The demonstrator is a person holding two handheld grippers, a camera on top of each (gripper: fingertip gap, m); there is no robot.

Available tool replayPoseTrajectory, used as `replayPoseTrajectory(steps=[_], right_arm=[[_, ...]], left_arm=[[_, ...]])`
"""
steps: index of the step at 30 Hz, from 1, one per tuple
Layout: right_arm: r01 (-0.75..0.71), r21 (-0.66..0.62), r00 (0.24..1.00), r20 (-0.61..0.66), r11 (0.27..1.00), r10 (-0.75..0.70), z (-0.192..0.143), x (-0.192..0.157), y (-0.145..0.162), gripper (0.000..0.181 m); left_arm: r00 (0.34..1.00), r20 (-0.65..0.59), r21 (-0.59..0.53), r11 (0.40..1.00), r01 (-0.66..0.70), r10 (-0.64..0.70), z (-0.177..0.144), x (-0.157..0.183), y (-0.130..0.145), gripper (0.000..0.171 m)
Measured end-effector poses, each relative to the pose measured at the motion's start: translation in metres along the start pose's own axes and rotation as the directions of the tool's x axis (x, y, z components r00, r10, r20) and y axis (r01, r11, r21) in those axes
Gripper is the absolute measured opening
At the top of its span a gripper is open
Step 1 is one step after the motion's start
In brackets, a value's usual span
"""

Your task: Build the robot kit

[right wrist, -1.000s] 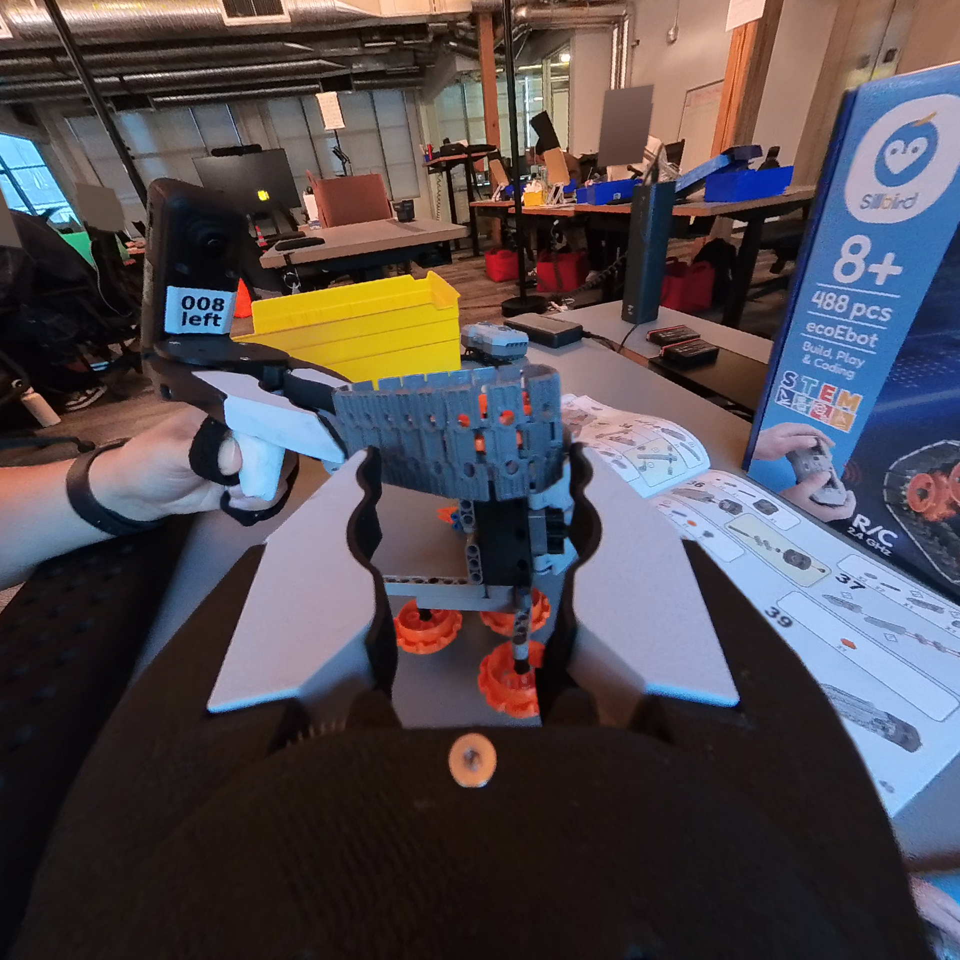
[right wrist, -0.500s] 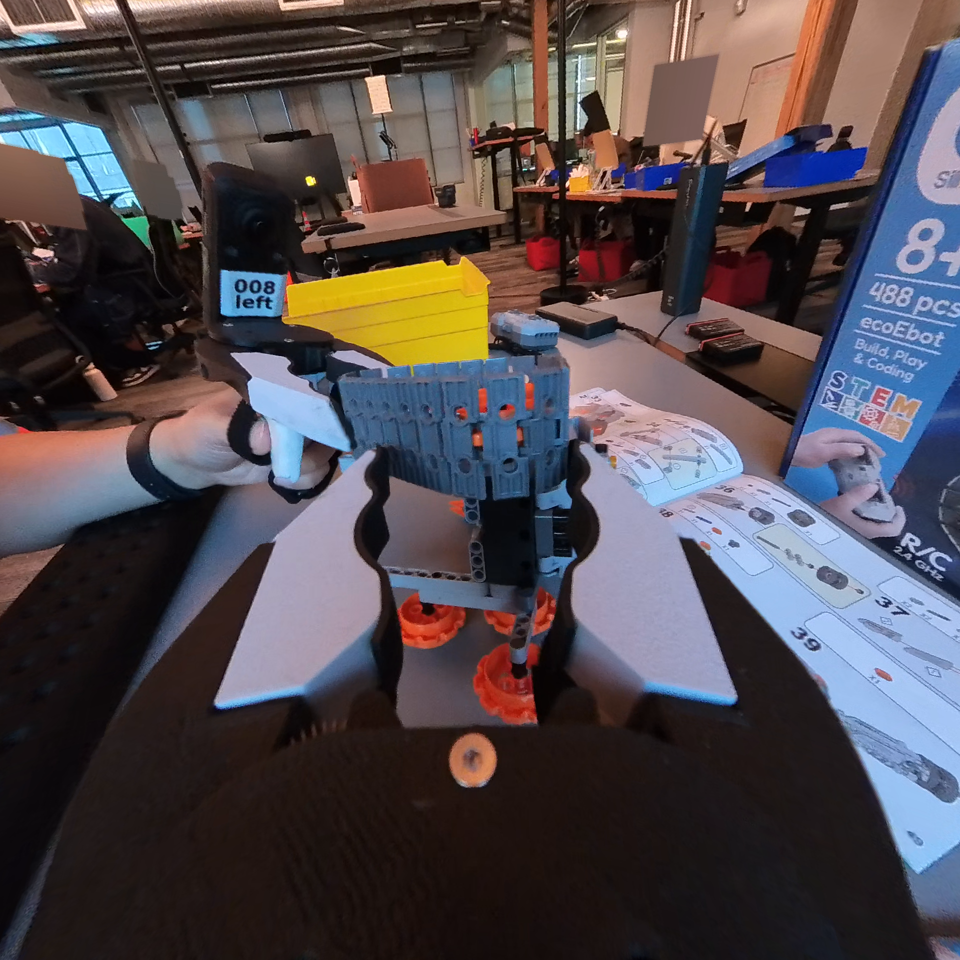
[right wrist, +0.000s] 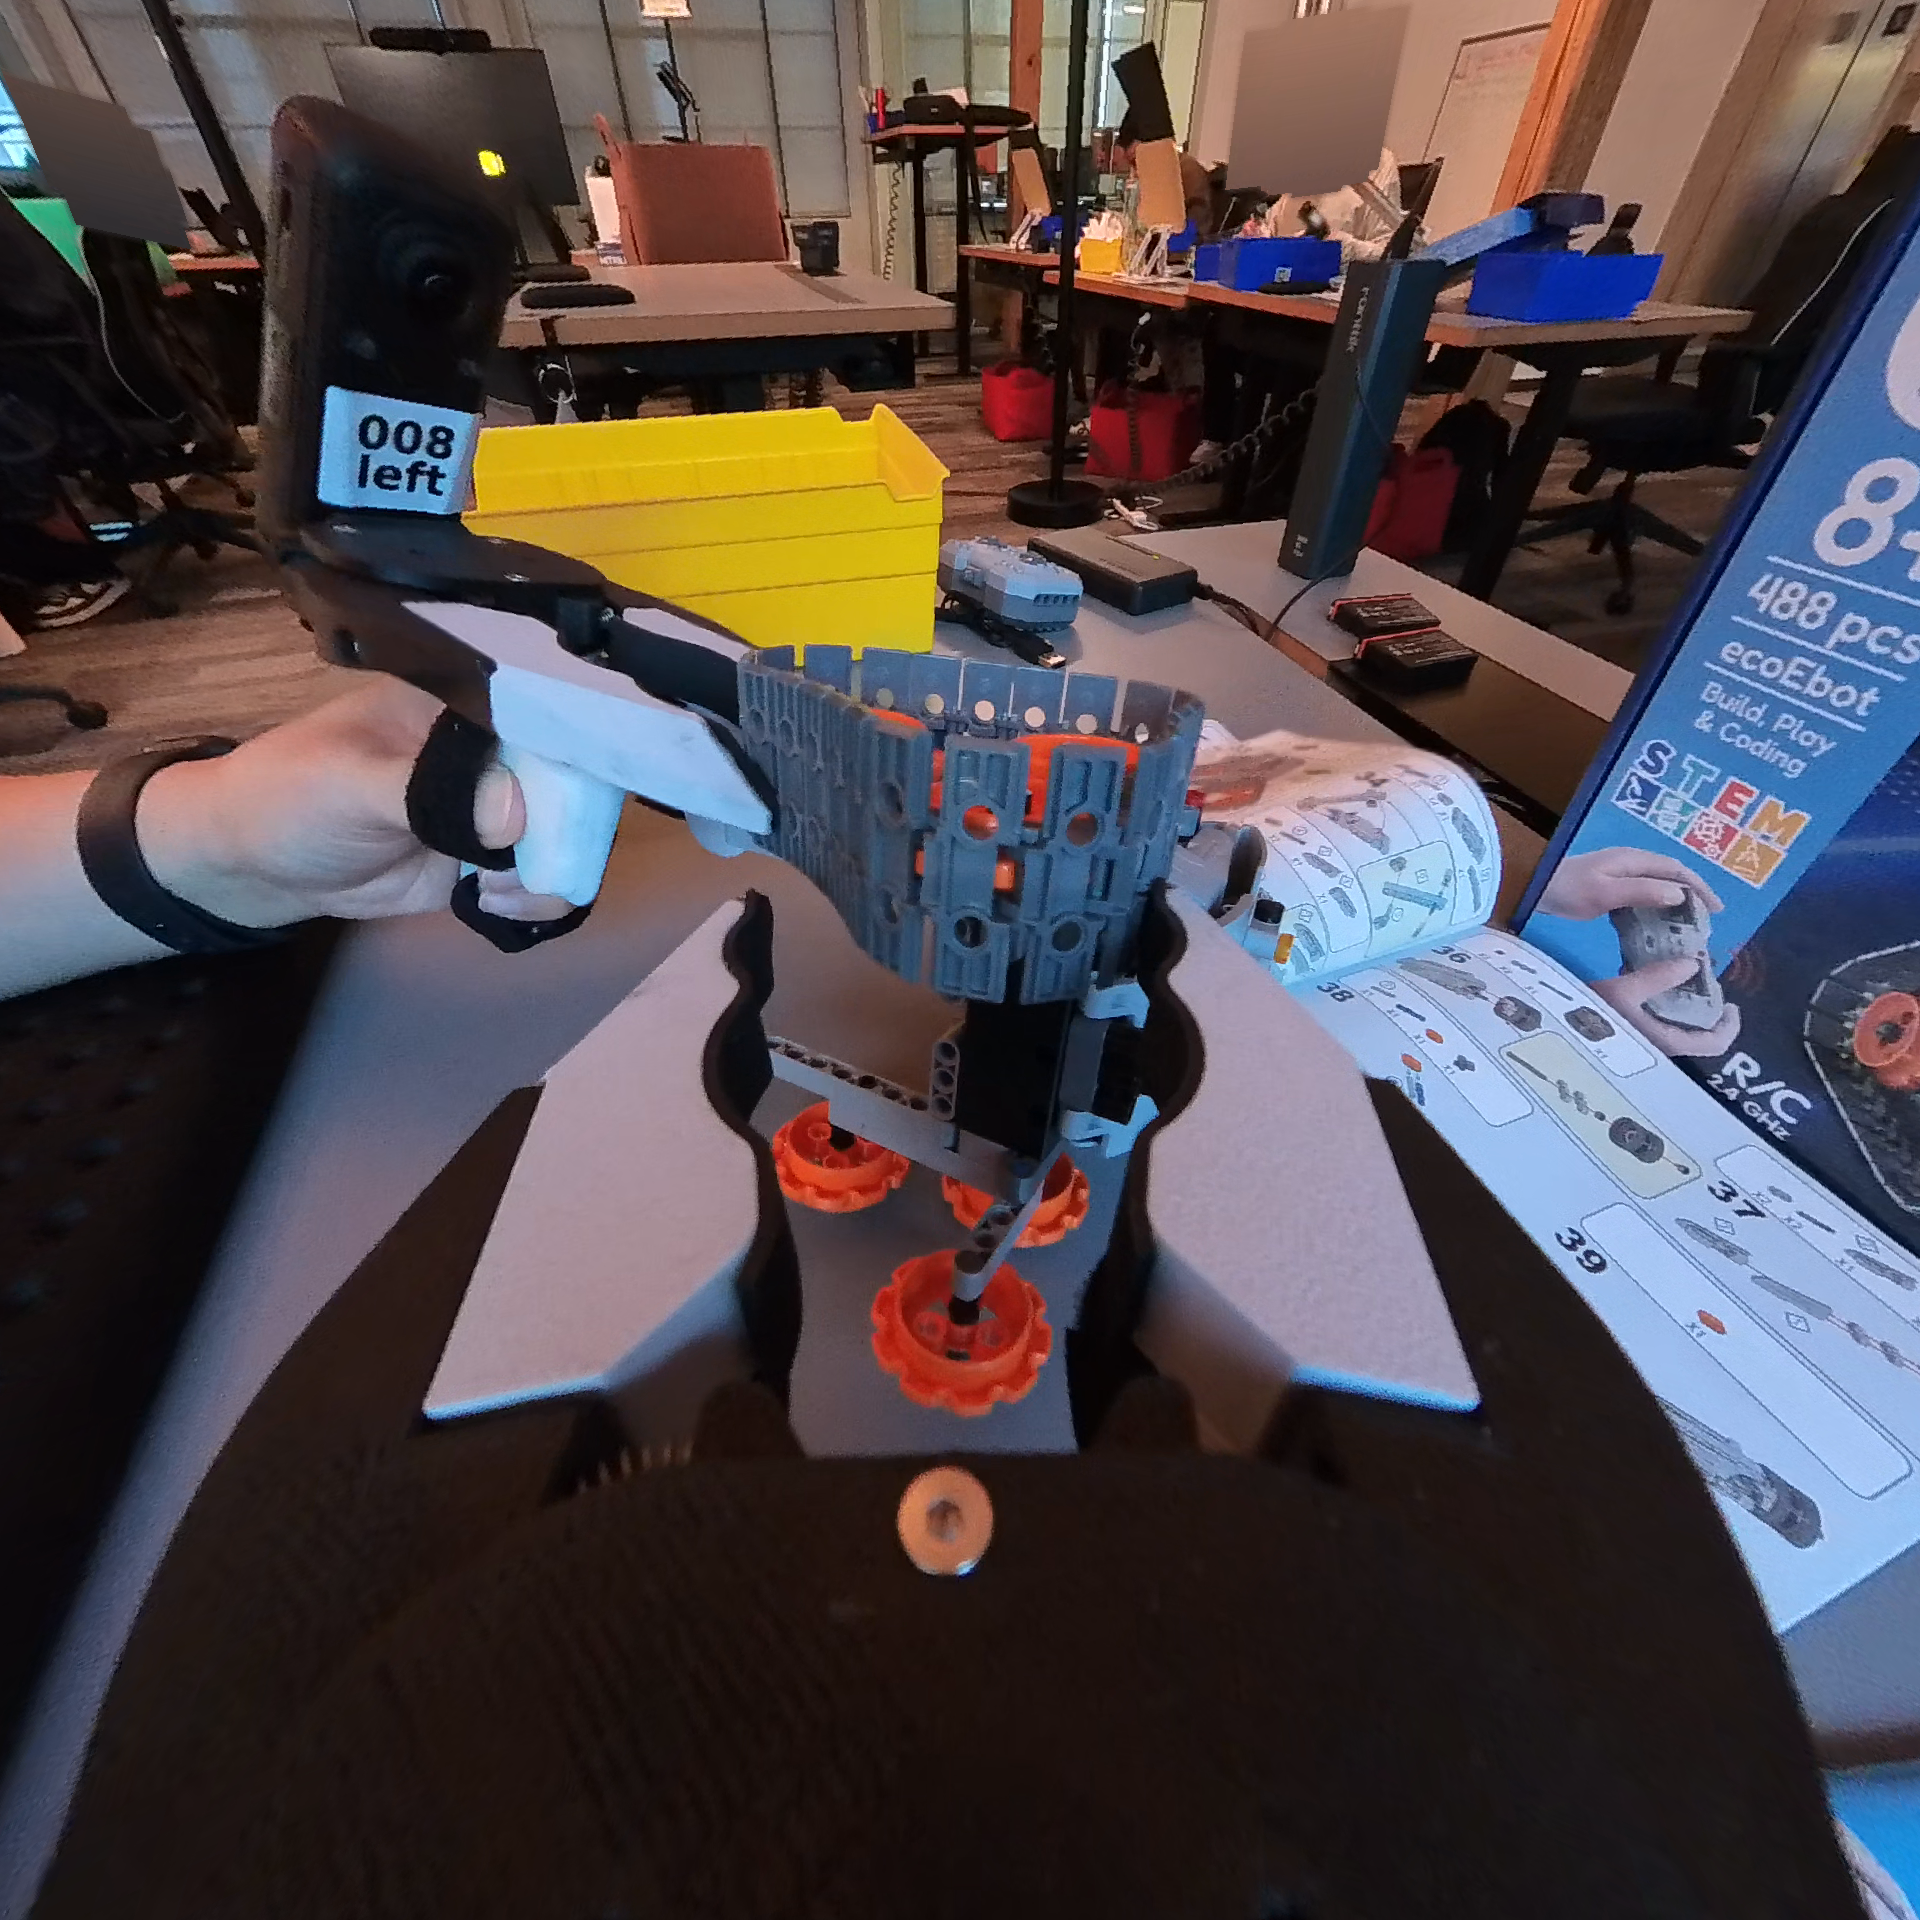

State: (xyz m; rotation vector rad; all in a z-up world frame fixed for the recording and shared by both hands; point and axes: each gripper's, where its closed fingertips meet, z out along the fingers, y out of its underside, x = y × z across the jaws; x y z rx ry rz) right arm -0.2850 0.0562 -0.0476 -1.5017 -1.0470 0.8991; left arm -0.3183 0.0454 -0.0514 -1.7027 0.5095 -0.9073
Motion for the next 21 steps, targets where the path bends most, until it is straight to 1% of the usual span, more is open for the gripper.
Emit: replayPoseTrajectory(steps=[2,4,6,12,16,19,21], right_arm=[[-0.026,0.016,1.000,0.012,1.000,0.026,-0.002,0.001,-0.001,0.068],[-0.073,0.040,0.997,0.029,0.997,0.071,-0.005,0.004,-0.003,0.060],[-0.126,0.064,0.991,0.060,0.990,0.122,-0.007,0.005,-0.007,0.058],[-0.190,0.120,0.979,0.104,0.975,0.178,-0.015,0.009,-0.017,0.054],[-0.251,0.123,0.964,0.120,0.960,0.237,-0.015,0.014,-0.017,0.052],[-0.330,0.100,0.940,0.123,0.939,0.317,-0.014,0.018,-0.016,0.051],[-0.342,0.090,0.937,0.111,0.936,0.331,-0.013,0.019,-0.015,0.050]], left_arm=[[1.000,-0.017,-0.005,1.000,0.003,-0.003,0.000,0.002,0.000,0.047],[0.999,-0.040,-0.020,1.000,-0.017,0.016,-0.002,0.005,0.002,0.047],[0.998,-0.055,-0.023,0.999,-0.027,0.026,-0.005,0.005,0.003,0.046],[0.990,-0.129,-0.002,0.999,0.052,-0.051,-0.010,0.006,-0.002,0.043],[0.984,-0.153,0.011,0.996,0.090,-0.087,-0.005,0.005,-0.007,0.043],[0.981,-0.142,0.032,0.990,0.136,-0.130,-0.003,0.002,-0.011,0.041],[0.982,-0.126,0.042,0.989,0.144,-0.137,-0.002,0.000,-0.013,0.041]])
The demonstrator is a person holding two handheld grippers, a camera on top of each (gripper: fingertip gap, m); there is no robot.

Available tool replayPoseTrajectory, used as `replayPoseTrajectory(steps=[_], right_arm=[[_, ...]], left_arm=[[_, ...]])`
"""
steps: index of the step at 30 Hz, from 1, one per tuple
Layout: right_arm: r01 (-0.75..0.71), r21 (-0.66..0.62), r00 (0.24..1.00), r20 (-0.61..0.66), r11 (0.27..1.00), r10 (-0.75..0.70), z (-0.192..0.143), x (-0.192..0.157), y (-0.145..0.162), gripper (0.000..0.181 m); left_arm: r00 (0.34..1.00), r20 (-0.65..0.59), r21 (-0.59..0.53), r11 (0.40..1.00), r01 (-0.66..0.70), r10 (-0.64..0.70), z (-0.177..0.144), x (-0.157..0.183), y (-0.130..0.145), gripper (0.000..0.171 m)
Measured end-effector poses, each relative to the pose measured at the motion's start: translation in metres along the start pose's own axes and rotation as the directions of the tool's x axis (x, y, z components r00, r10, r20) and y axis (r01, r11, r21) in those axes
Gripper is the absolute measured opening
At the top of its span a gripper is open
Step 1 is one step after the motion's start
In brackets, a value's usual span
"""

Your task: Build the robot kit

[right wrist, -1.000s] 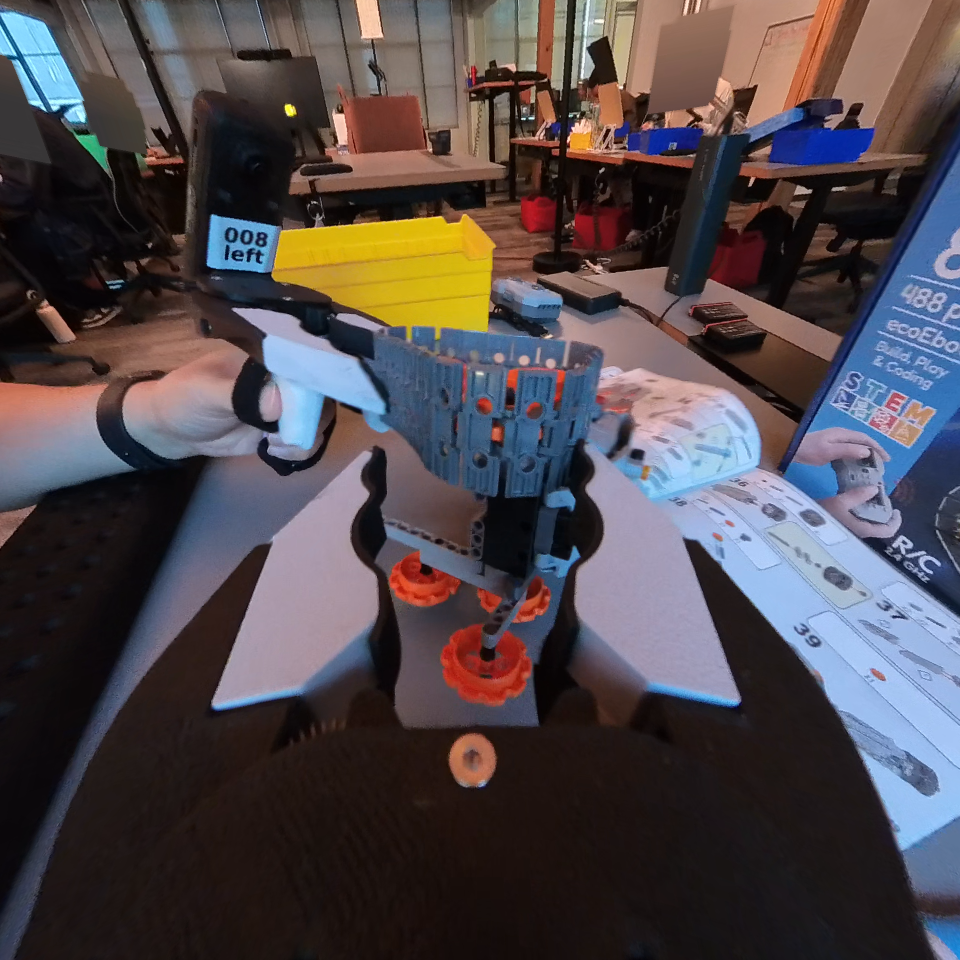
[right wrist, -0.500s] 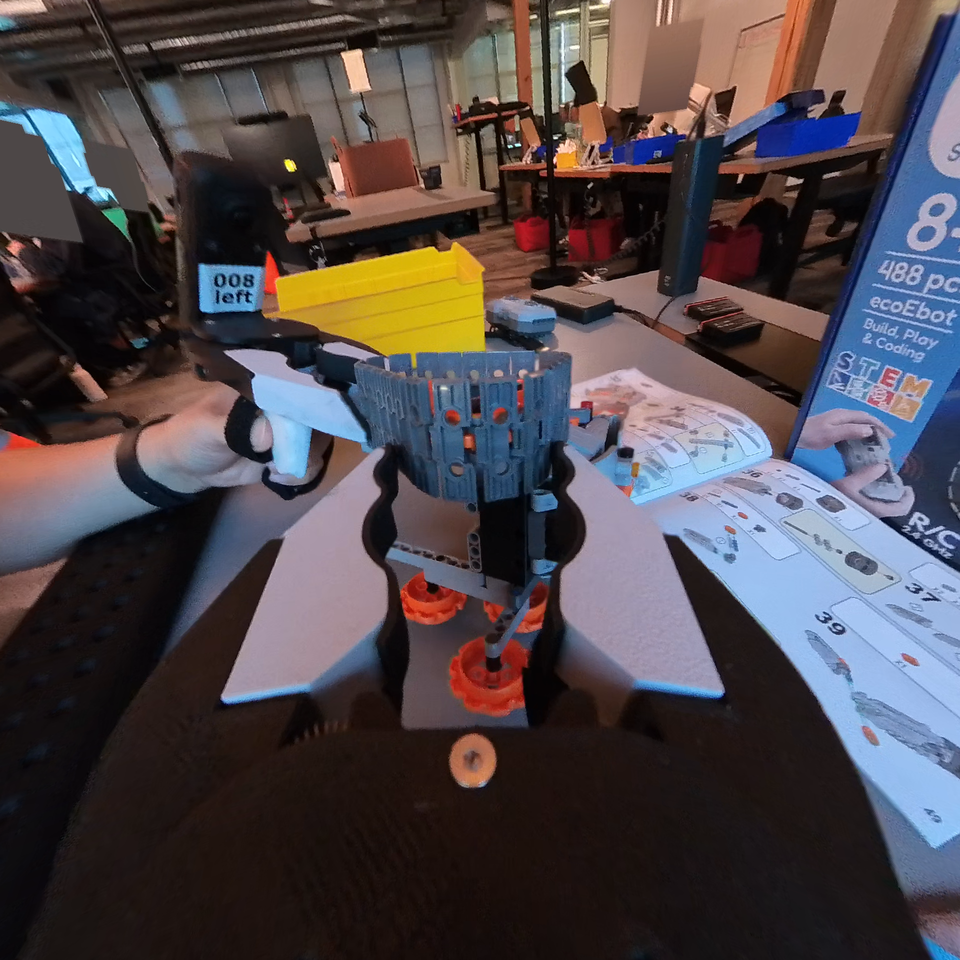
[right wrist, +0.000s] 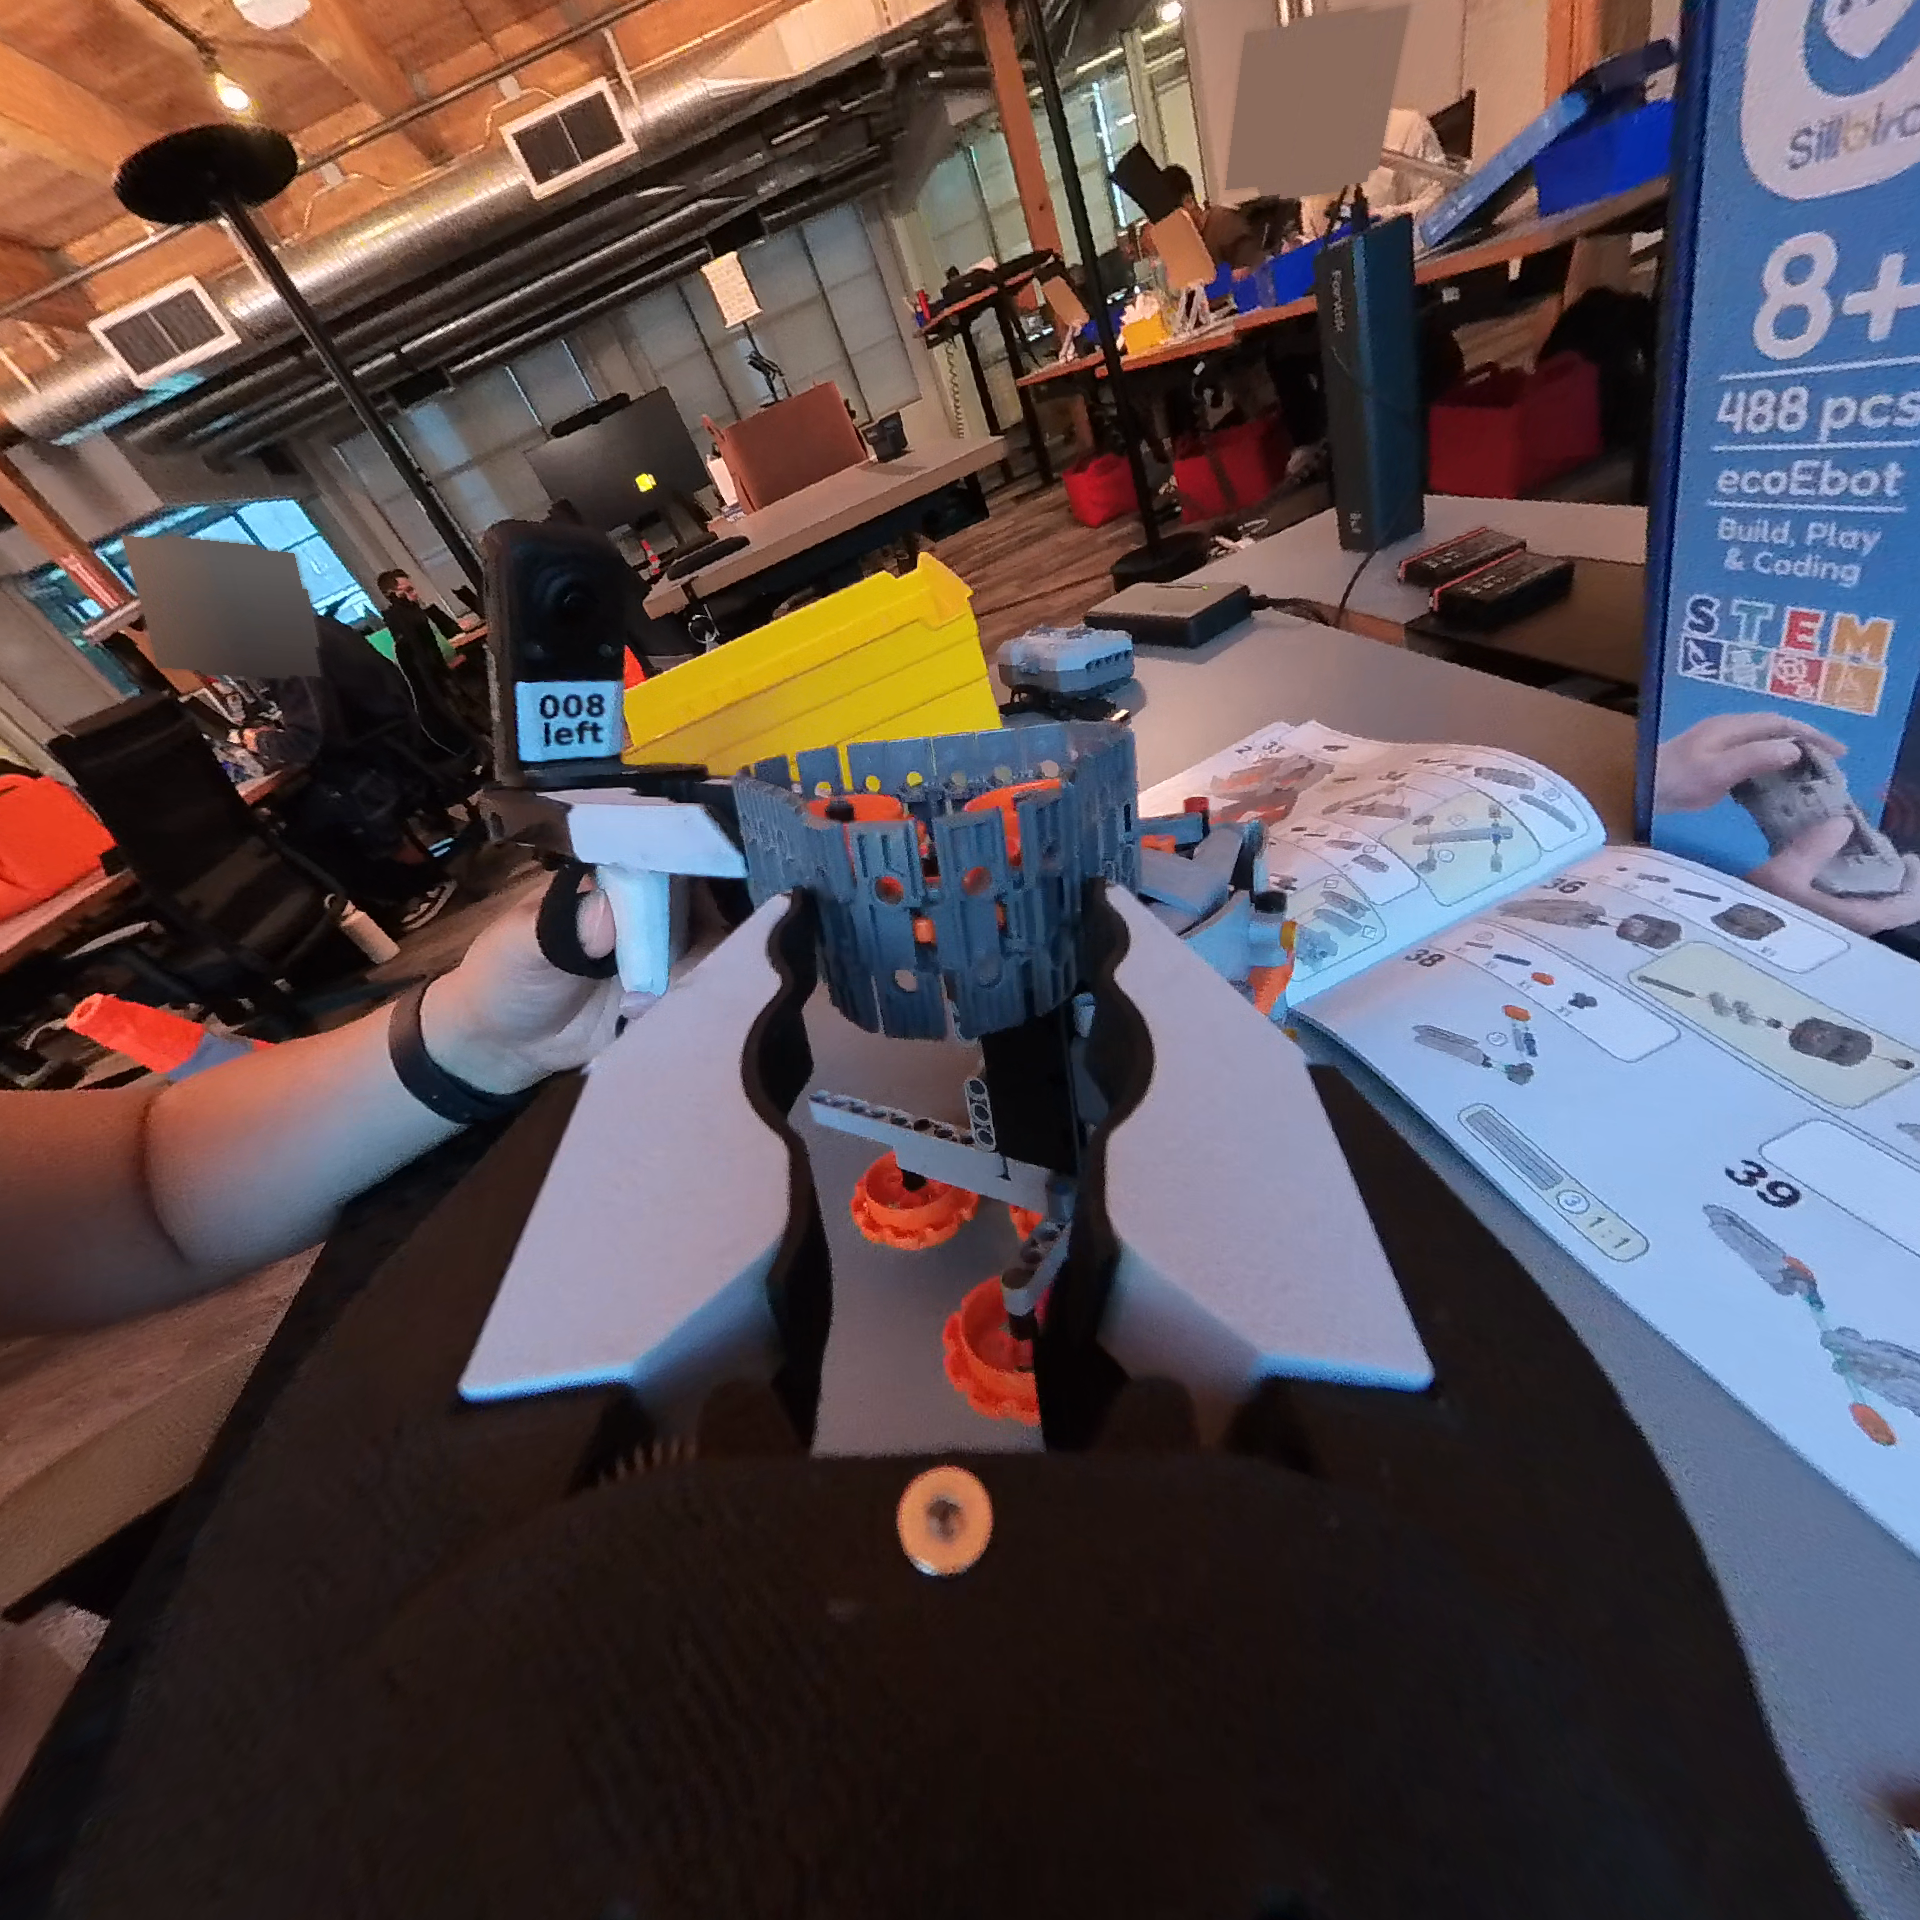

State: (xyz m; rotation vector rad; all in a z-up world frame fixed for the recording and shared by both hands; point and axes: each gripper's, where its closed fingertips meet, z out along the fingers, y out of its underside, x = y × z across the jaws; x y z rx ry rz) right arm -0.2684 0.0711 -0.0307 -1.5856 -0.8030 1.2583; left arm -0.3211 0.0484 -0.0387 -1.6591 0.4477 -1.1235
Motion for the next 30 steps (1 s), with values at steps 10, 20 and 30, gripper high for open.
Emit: replayPoseTrajectory(steps=[10,20,30], right_arm=[[0.039,-0.054,0.999,-0.024,0.998,-0.040,0.000,0.000,-0.001,0.051],[0.688,-0.334,0.722,0.221,0.644,-0.656,0.009,-0.047,-0.021,0.044],[0.652,-0.733,0.745,0.573,0.194,-0.341,0.024,-0.051,0.023,0.020]], left_arm=[[0.998,0.048,-0.009,0.999,-0.034,0.035,0.000,0.000,0.001,0.040],[0.994,0.043,-0.028,0.995,-0.096,0.097,-0.002,0.002,0.006,0.039],[0.987,0.054,-0.031,0.988,-0.150,0.152,-0.002,0.004,0.007,0.038]])
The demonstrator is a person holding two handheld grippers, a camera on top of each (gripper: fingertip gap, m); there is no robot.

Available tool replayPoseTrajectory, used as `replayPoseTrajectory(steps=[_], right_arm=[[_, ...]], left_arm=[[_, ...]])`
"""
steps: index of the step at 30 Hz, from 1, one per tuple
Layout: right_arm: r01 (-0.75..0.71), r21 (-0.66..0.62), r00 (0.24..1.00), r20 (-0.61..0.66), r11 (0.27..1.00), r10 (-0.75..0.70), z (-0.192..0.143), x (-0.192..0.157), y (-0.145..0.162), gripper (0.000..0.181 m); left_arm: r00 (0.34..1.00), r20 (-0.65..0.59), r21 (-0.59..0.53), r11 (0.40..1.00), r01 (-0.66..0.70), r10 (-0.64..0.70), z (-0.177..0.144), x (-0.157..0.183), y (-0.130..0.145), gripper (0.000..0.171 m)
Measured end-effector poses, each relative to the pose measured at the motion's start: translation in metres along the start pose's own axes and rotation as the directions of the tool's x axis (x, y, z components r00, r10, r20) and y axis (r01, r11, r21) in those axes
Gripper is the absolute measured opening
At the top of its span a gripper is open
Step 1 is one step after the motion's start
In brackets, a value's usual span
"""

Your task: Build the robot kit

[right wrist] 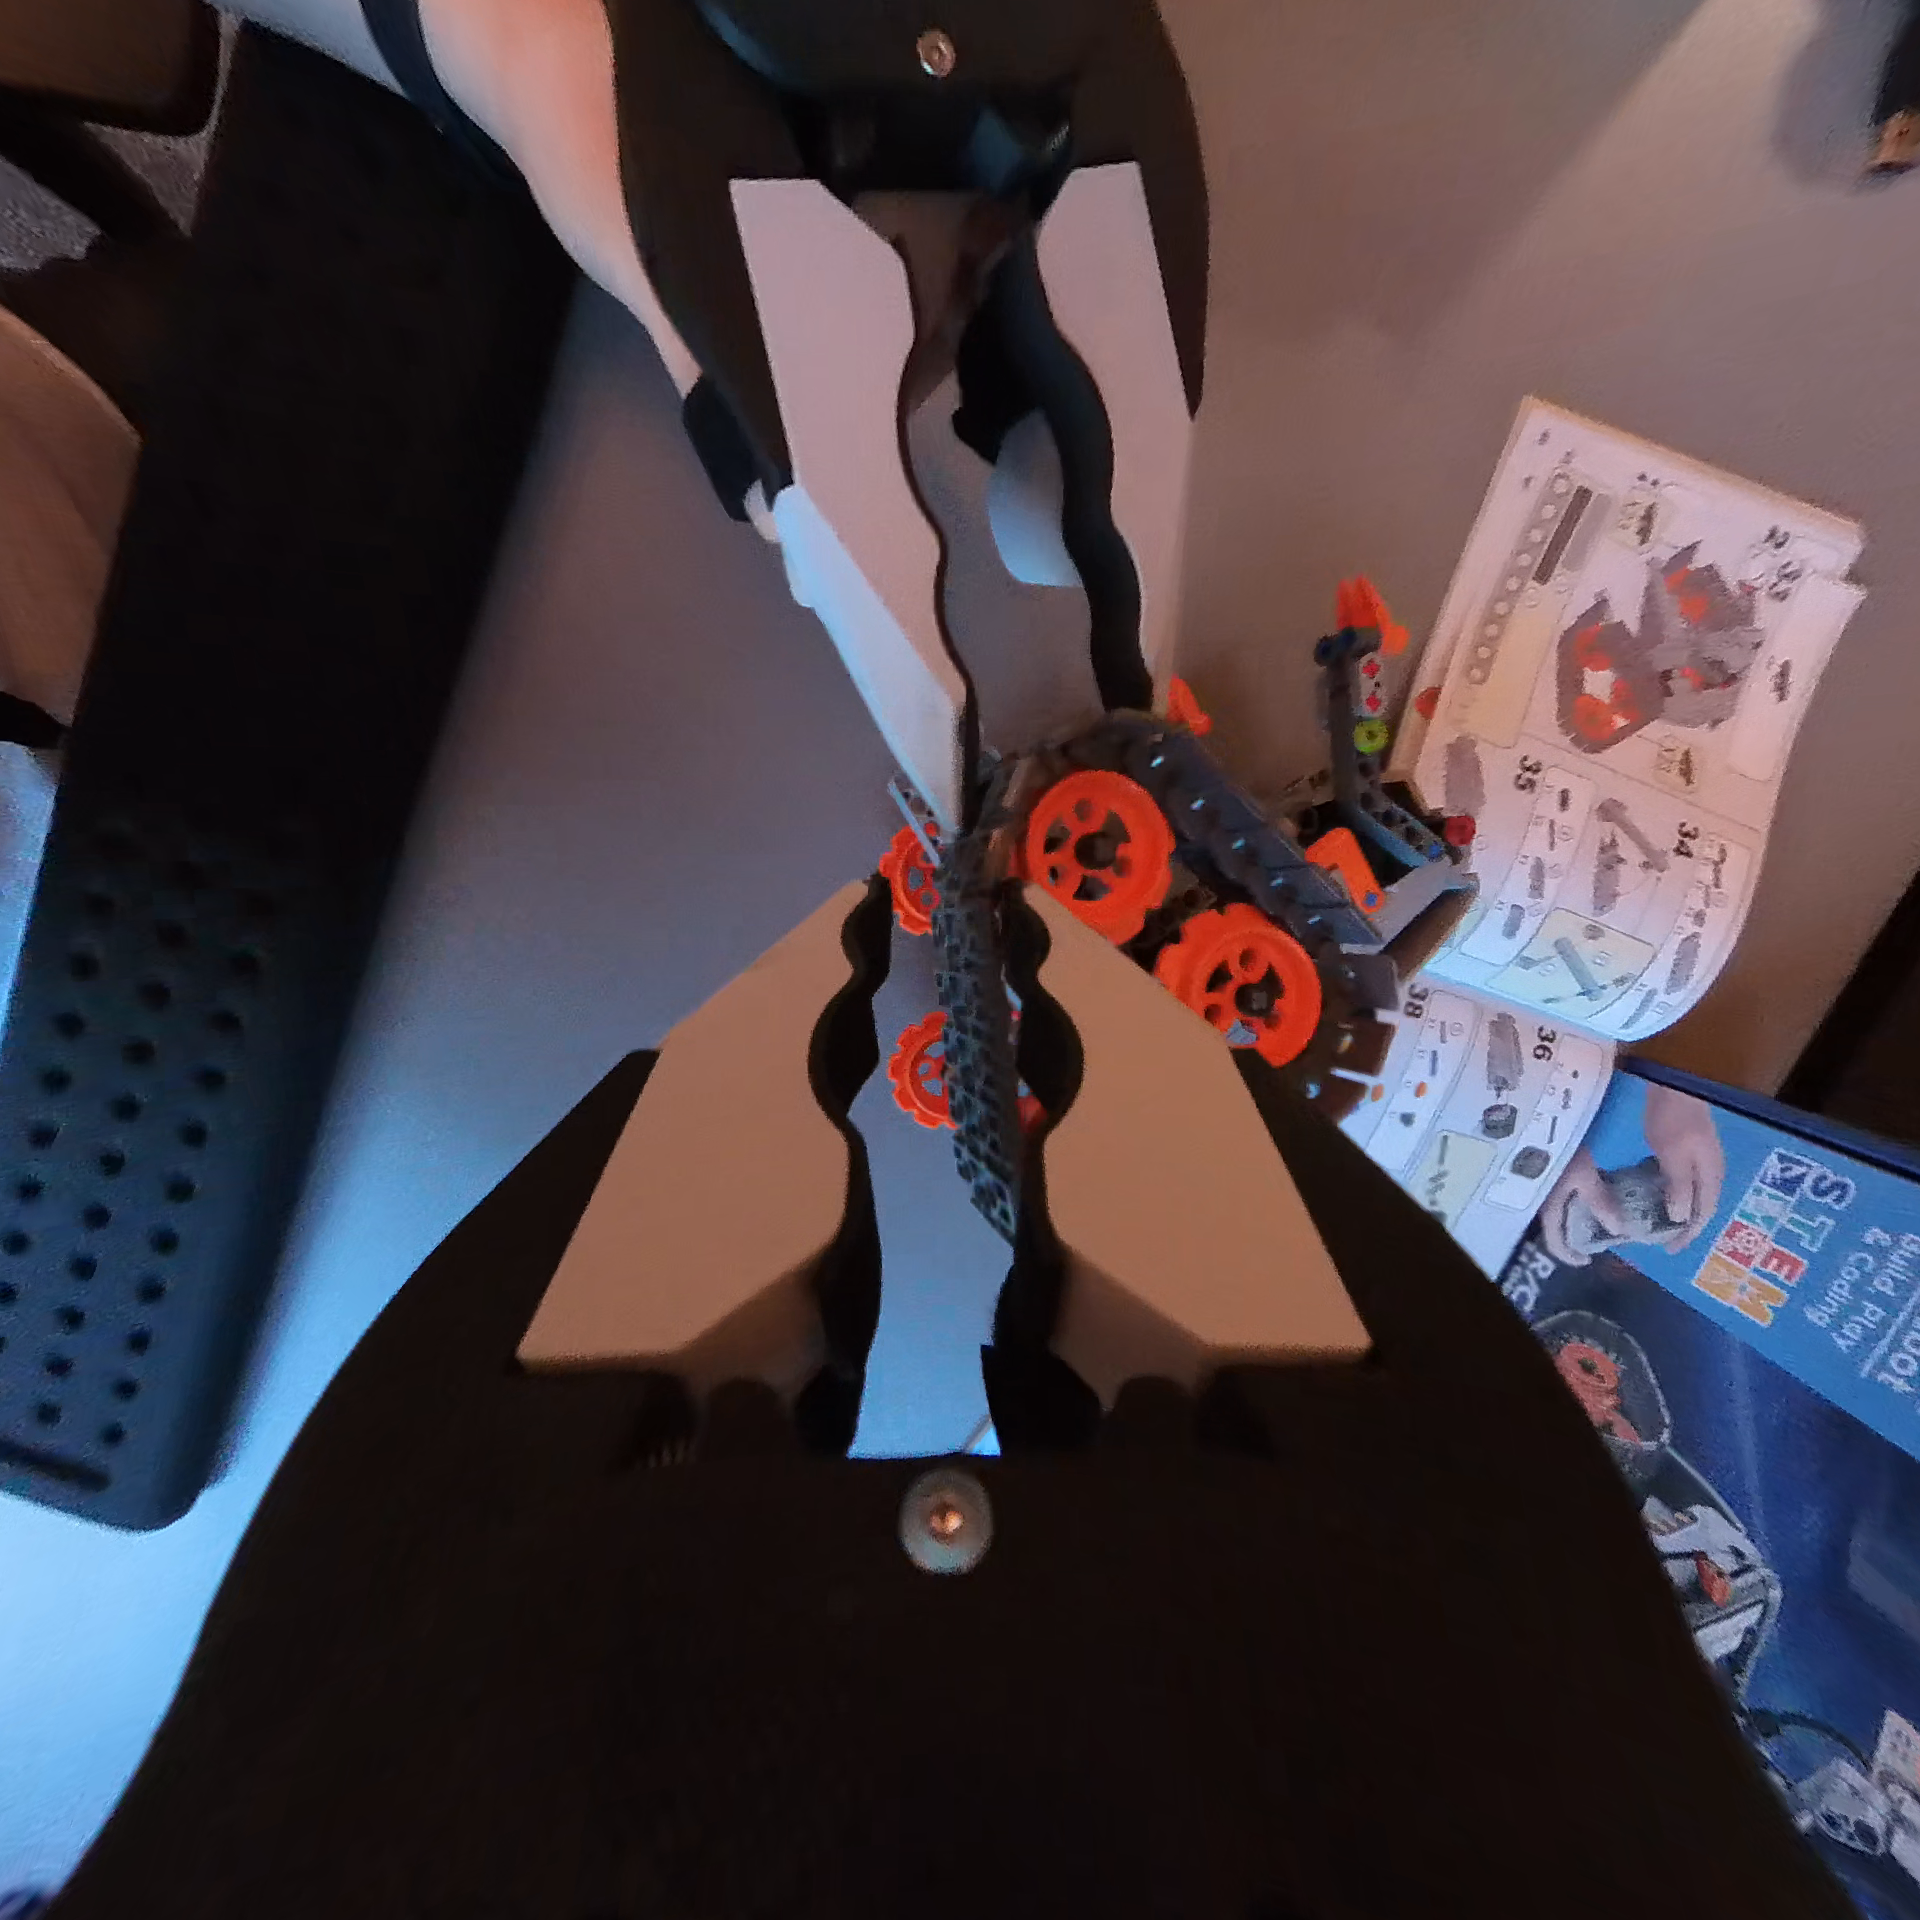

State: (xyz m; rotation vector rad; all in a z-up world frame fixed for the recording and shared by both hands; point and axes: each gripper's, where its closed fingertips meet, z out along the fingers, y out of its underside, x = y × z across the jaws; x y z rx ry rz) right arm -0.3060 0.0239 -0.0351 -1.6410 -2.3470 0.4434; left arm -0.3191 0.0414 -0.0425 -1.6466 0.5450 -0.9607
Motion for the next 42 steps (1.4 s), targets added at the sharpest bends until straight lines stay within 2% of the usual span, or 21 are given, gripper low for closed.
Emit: replayPoseTrajectory(steps=[5,10,15,16,18,20,22,24,25,28,32,35,36,38,42], right_arm=[[-0.120,-0.094,0.991,0.044,0.988,0.124,0.004,0.006,-0.002,0.007],[-0.073,-0.162,0.997,0.017,0.984,0.077,0.004,0.005,0.000,0.005],[-0.191,-0.085,0.981,0.017,0.978,0.193,0.000,0.005,0.000,0.010],[-0.176,-0.056,0.984,-0.012,0.983,0.176,-0.004,0.007,0.003,0.026],[-0.143,0.021,0.987,-0.067,0.990,0.144,-0.018,0.006,0.011,0.040],[-0.141,0.214,0.980,-0.110,0.967,0.167,-0.033,0.003,0.011,0.050],[-0.126,0.454,0.961,-0.166,0.882,0.223,-0.052,0.002,0.011,0.060],[-0.077,0.661,0.917,-0.247,0.747,0.312,-0.066,0.011,0.020,0.075],[-0.073,0.711,0.891,-0.268,0.699,0.366,-0.065,0.017,0.031,0.088],[-0.188,0.747,0.862,-0.186,0.638,0.471,-0.039,0.025,0.057,0.099],[-0.135,0.773,0.885,-0.187,0.620,0.427,-0.023,0.025,0.047,0.084],[-0.075,0.756,0.888,-0.245,0.650,0.388,-0.020,0.028,0.041,0.056],[-0.074,0.754,0.887,-0.249,0.653,0.388,-0.019,0.030,0.041,0.055],[-0.062,0.754,0.880,-0.268,0.654,0.392,-0.019,0.030,0.042,0.053],[0.060,0.721,0.854,-0.395,0.690,0.338,-0.018,0.008,0.043,0.053]], left_arm=[[1.000,0.006,-0.006,1.000,0.003,-0.003,-0.002,-0.001,0.001,0.038],[1.000,0.014,-0.013,1.000,-0.008,0.009,-0.002,0.000,0.003,0.037],[1.000,0.005,-0.015,1.000,0.003,-0.003,-0.005,0.002,0.004,0.035],[1.000,0.003,-0.019,1.000,-0.001,0.001,-0.005,0.002,0.005,0.035],[1.000,0.000,-0.022,1.000,-0.009,0.009,-0.006,0.003,0.006,0.035],[1.000,0.000,-0.018,1.000,-0.006,0.006,-0.007,0.003,0.006,0.035],[1.000,0.003,-0.017,1.000,-0.015,0.015,-0.008,0.003,0.006,0.035],[1.000,0.002,-0.018,0.999,-0.031,0.031,-0.008,0.004,0.007,0.036],[0.999,0.000,-0.021,0.999,-0.037,0.037,-0.008,0.005,0.007,0.037],[0.997,-0.004,-0.012,0.997,-0.077,0.077,-0.008,0.009,0.006,0.046],[0.990,0.041,0.009,0.991,-0.137,0.136,-0.007,0.005,0.003,0.051],[0.993,0.038,0.007,0.994,-0.108,0.108,-0.005,0.001,0.004,0.048],[0.995,0.014,0.009,0.995,-0.104,0.104,-0.004,0.004,0.004,0.042],[0.993,0.013,-0.003,0.993,-0.120,0.120,-0.003,0.005,0.005,0.042],[0.957,-0.019,-0.039,0.956,-0.290,0.290,-0.008,0.025,0.014,0.041]])
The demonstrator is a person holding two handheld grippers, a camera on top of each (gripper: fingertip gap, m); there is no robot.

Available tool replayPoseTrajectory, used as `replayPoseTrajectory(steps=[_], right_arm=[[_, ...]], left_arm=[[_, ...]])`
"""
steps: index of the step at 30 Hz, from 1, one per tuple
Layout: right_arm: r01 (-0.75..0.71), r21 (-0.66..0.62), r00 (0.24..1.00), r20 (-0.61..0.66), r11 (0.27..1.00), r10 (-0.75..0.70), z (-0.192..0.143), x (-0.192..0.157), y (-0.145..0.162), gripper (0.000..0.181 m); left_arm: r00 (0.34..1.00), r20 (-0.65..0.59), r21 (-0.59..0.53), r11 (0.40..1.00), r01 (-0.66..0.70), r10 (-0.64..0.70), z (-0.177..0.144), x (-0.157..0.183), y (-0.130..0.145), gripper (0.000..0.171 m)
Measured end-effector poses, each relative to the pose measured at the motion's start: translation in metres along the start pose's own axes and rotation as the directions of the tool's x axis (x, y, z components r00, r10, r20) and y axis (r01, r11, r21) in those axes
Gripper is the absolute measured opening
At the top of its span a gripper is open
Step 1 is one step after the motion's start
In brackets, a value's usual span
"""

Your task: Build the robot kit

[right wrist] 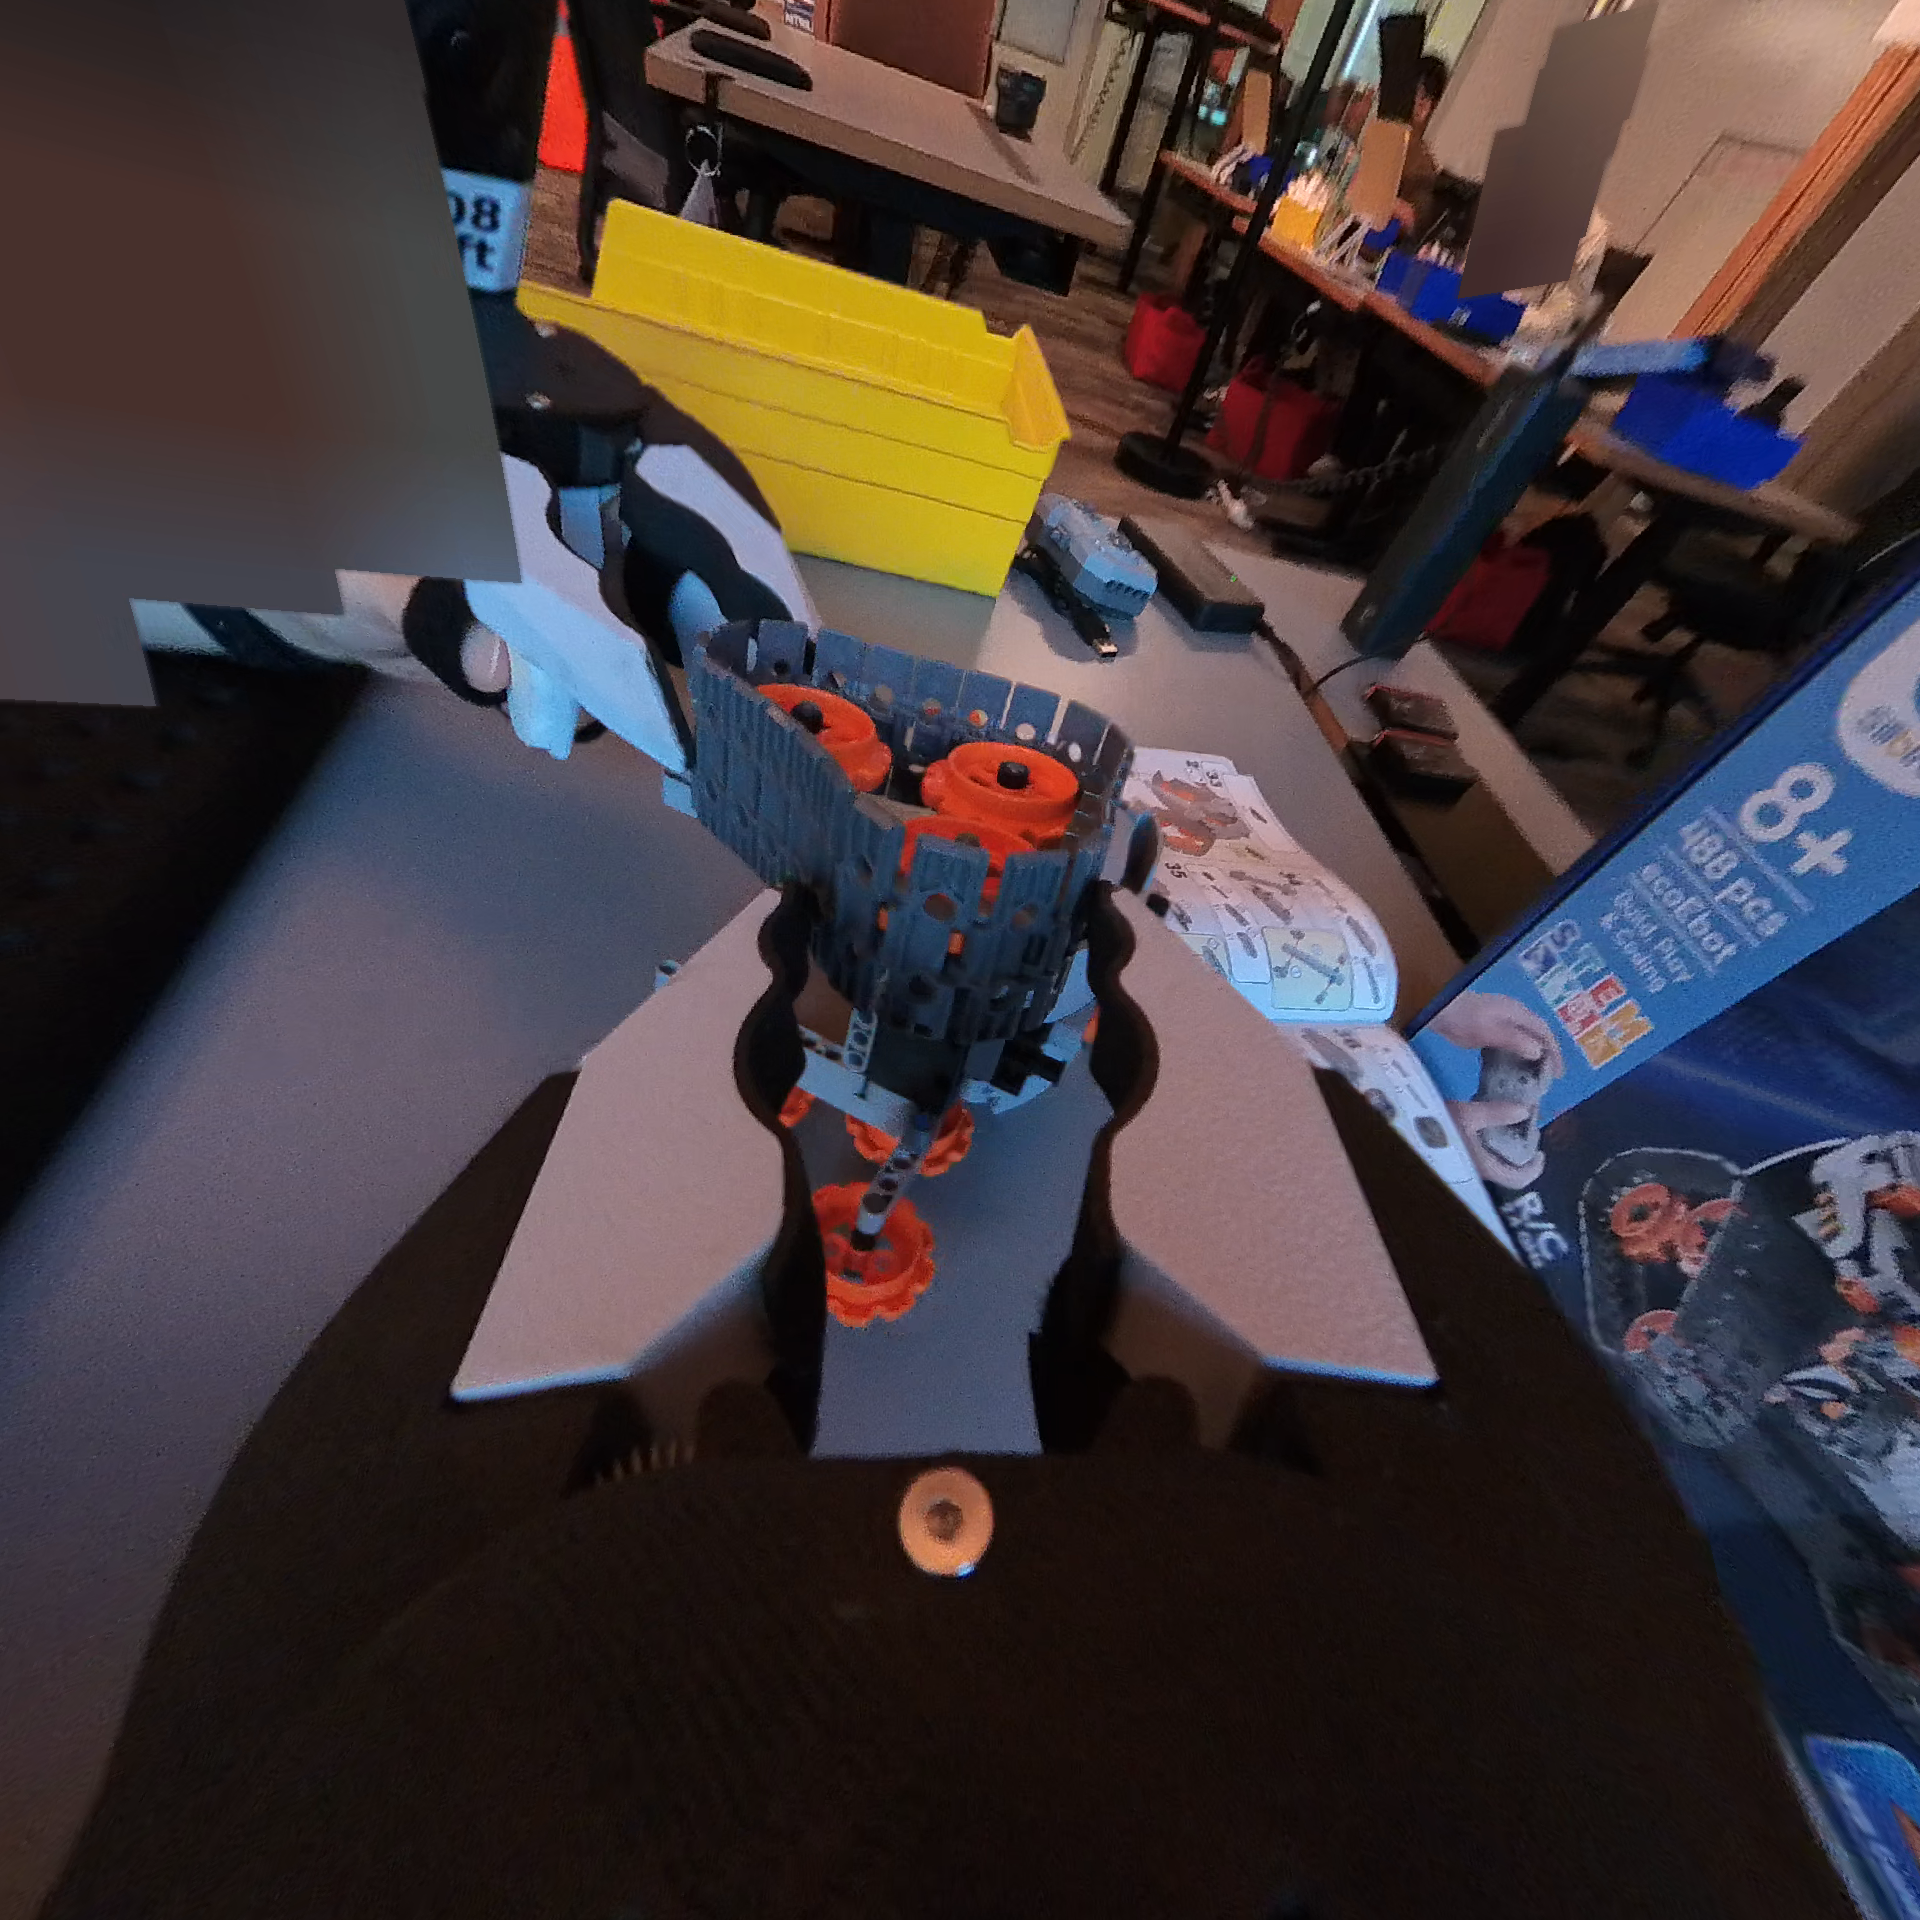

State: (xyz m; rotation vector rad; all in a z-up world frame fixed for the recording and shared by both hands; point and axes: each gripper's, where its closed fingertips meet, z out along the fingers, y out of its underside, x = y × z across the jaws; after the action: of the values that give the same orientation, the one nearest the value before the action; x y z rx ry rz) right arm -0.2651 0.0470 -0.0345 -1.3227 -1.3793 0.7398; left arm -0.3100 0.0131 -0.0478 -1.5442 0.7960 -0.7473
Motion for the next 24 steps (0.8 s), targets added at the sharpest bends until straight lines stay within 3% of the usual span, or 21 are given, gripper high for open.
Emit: replayPoseTrajectory(steps=[5,10,24], right_arm=[[0.130,0.109,0.985,-0.124,0.985,-0.117,-0.032,-0.040,-0.003,0.053],[0.252,0.081,0.940,-0.259,0.964,-0.224,-0.056,-0.069,0.000,0.053],[0.310,0.088,0.914,-0.301,0.947,-0.272,-0.067,-0.083,0.004,0.053]], left_arm=[[0.974,-0.074,0.016,0.977,-0.215,0.215,-0.006,0.044,0.000,0.042],[0.912,-0.090,0.035,0.916,-0.399,0.401,-0.007,0.076,0.004,0.042],[0.874,-0.121,0.082,0.882,-0.463,0.470,-0.007,0.091,0.006,0.042]])
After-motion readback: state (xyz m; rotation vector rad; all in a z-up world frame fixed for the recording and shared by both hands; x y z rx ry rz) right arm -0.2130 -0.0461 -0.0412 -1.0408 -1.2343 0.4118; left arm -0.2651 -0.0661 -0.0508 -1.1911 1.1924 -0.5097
